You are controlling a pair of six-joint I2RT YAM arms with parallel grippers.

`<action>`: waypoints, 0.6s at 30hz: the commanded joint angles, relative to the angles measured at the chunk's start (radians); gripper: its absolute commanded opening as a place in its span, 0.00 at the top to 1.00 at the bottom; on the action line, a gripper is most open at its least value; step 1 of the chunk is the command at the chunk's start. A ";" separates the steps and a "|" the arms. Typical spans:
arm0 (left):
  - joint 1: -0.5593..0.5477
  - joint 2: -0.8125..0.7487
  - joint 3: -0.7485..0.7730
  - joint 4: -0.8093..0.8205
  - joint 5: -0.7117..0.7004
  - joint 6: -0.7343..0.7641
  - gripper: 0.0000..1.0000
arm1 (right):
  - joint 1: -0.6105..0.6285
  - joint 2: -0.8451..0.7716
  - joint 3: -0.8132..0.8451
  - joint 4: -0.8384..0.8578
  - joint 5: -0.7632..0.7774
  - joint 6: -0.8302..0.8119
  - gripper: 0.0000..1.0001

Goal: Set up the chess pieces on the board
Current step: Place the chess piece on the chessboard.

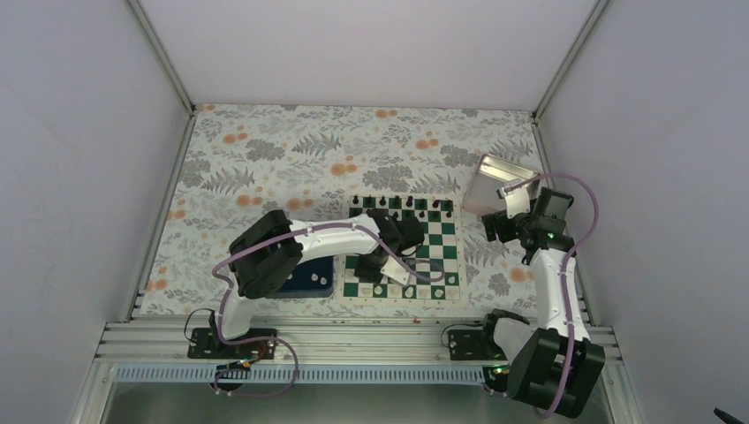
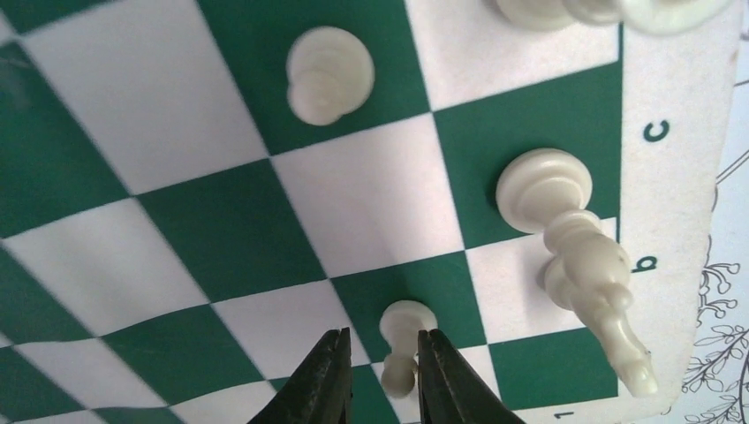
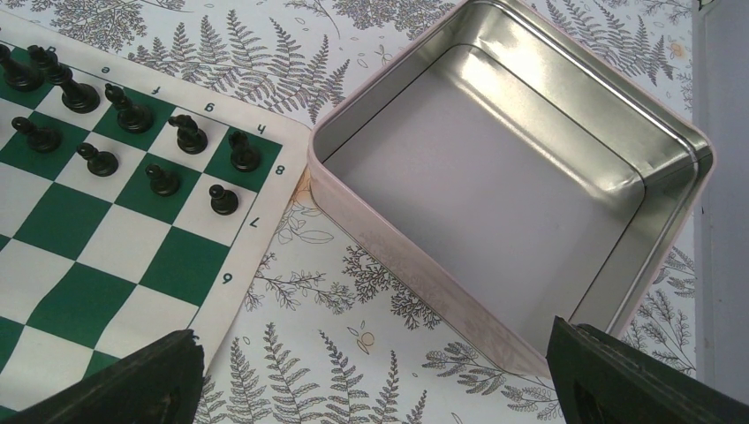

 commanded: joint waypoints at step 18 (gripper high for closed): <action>0.176 -0.441 -0.147 -0.211 -0.082 -0.031 0.76 | -0.010 -0.006 0.013 -0.003 -0.024 -0.016 0.00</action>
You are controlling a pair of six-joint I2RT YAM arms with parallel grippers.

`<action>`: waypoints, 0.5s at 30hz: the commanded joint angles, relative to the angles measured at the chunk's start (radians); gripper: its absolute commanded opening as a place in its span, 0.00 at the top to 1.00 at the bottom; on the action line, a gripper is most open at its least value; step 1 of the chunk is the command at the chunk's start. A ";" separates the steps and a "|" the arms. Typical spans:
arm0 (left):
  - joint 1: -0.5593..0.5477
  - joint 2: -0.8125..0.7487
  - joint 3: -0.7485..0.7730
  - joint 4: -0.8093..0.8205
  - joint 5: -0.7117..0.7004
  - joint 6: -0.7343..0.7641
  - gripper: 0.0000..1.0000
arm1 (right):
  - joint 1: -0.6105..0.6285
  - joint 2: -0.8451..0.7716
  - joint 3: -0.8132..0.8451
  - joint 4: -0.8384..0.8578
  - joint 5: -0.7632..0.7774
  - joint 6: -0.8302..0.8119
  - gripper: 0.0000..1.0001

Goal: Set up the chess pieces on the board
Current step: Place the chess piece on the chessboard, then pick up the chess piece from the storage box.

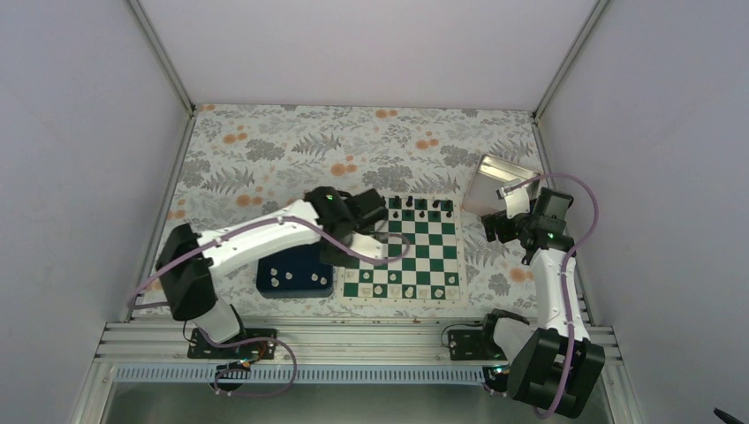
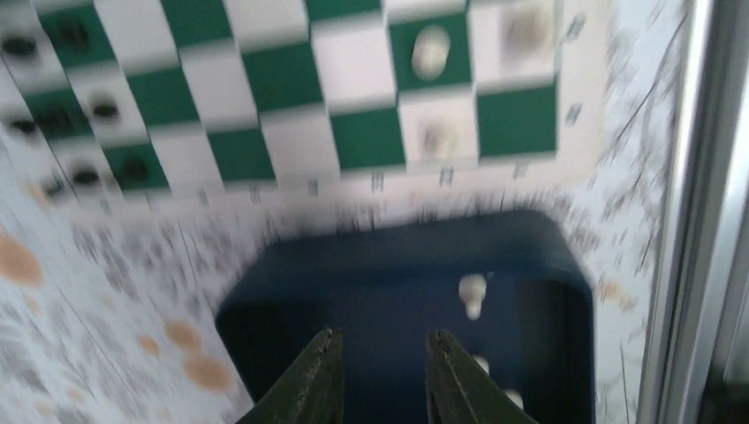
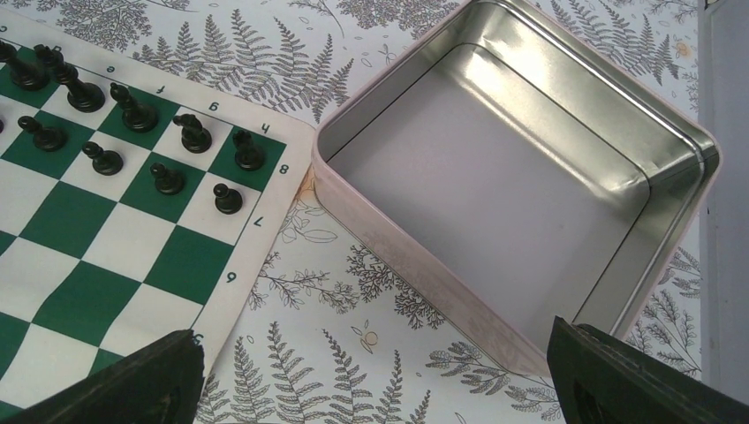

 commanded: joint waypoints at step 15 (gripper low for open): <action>0.448 -0.208 -0.501 0.093 0.012 0.110 0.75 | -0.011 0.004 0.014 -0.003 -0.020 -0.016 0.00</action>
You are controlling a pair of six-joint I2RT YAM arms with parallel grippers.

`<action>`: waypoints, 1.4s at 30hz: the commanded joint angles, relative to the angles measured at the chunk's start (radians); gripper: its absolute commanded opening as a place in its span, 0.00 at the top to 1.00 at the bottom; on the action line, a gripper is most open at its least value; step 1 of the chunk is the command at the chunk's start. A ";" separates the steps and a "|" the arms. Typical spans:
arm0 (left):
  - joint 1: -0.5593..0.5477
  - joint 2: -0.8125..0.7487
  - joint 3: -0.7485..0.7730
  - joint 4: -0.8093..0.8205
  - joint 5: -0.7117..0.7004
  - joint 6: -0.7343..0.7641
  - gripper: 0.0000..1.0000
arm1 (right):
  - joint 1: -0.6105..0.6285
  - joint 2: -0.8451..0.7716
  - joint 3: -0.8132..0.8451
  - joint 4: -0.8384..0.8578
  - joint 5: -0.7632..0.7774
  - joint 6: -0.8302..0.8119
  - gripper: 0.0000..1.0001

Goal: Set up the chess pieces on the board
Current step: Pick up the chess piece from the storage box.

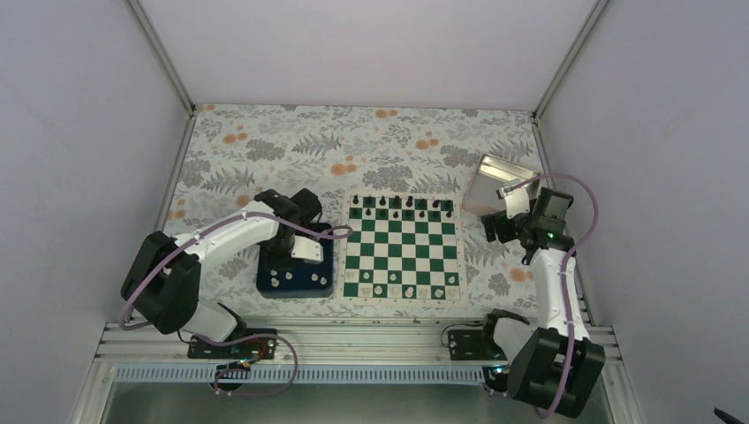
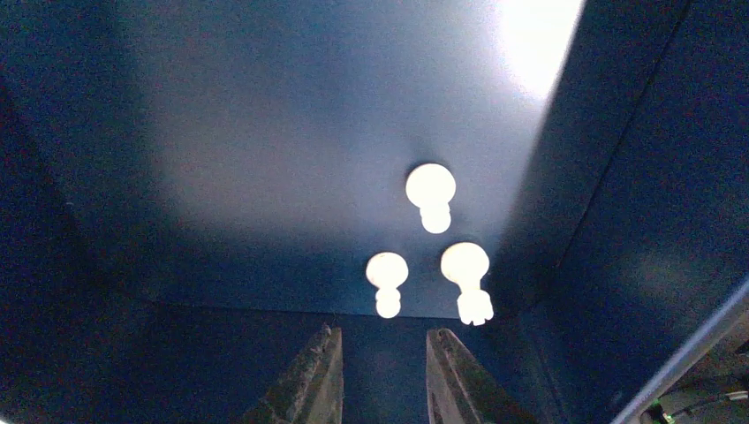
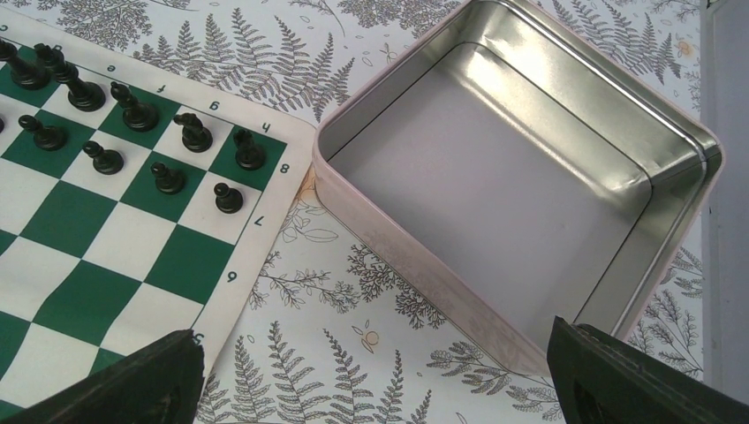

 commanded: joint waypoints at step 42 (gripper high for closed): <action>0.126 0.009 -0.134 0.142 0.045 0.070 0.76 | -0.011 0.012 0.012 -0.005 -0.023 -0.018 0.00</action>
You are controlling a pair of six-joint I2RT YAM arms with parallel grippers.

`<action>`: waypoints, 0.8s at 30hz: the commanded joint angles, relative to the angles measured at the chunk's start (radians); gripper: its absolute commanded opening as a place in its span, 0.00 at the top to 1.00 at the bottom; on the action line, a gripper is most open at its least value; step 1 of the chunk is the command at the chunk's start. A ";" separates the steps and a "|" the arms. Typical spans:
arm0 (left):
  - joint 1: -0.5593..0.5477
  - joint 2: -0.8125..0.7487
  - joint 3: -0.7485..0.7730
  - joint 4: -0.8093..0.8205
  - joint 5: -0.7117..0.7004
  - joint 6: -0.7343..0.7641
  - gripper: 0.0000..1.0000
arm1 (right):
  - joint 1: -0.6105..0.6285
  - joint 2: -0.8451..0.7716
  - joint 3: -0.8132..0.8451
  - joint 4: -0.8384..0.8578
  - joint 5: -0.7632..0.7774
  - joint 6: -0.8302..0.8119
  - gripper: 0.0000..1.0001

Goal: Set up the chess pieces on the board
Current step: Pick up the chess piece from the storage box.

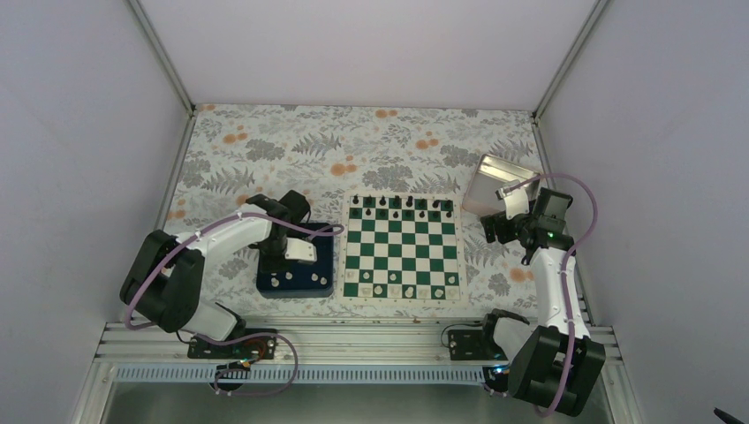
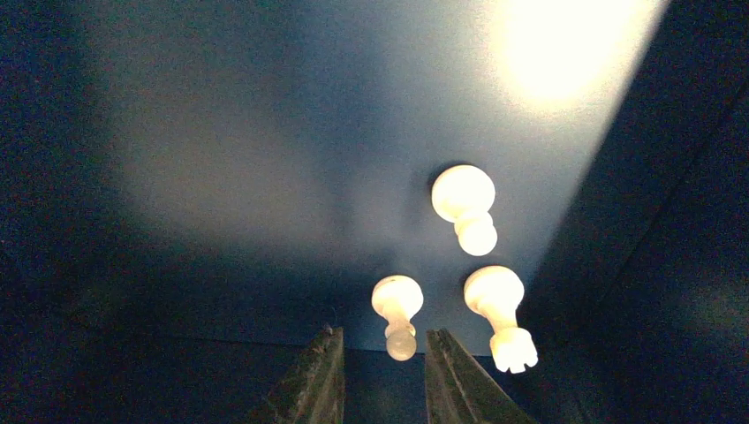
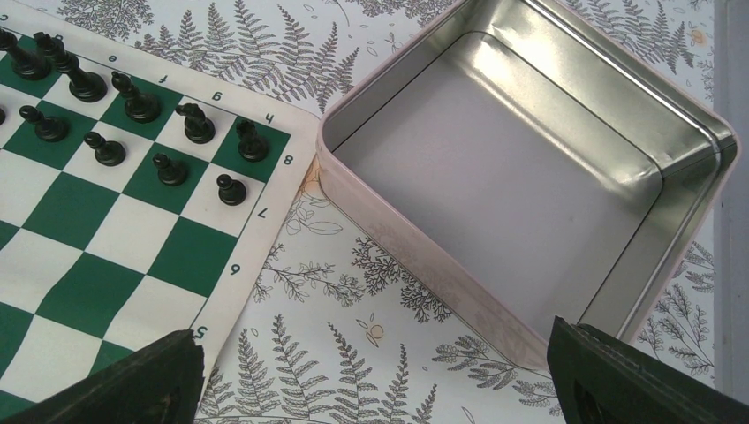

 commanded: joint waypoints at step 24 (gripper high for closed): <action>0.035 0.034 -0.034 0.047 -0.009 0.024 0.75 | -0.011 0.003 0.012 0.004 -0.020 -0.016 0.00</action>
